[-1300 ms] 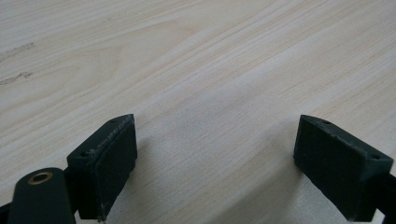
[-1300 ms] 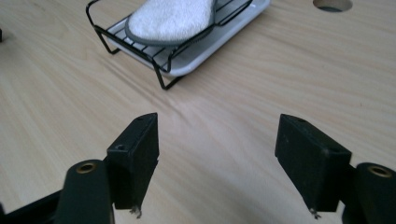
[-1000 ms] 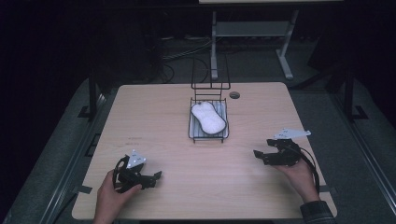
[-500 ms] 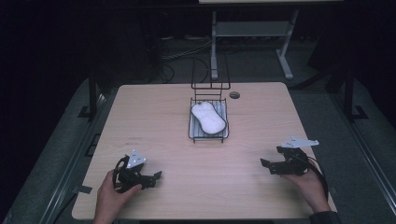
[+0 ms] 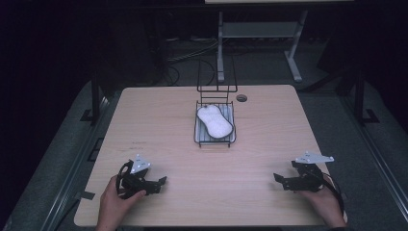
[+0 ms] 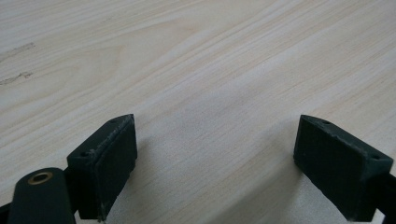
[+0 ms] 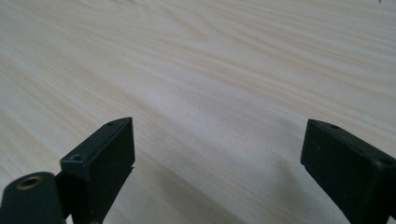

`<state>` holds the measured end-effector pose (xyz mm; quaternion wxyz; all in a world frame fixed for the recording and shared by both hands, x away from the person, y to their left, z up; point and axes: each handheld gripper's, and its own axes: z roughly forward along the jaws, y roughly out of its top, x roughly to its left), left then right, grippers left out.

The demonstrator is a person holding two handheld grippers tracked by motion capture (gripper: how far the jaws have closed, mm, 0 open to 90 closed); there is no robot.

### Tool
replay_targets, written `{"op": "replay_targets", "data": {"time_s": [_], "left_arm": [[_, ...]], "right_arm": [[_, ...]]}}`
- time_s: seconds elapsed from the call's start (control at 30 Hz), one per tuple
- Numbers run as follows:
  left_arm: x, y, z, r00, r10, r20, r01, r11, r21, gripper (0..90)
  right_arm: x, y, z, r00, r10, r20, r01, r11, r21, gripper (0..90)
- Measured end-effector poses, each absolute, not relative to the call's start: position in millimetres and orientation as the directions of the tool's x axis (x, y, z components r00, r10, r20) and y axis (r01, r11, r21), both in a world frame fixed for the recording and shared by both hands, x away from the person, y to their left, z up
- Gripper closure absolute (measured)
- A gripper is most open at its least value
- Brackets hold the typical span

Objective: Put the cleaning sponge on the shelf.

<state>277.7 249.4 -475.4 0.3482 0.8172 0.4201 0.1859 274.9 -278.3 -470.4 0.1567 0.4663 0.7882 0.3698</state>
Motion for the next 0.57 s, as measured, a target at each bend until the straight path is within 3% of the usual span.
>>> {"op": "replay_targets", "data": {"time_s": [0.57], "left_arm": [[277.7, 249.3, -475.5, 0.578, 0.816, 0.011, 0.557, -0.404, 0.725, 12.7]], "right_arm": [[267.5, -276.0, -482.4, -0.528, 0.849, 0.024, 0.601, 0.353, 0.717, 9.2]]}}
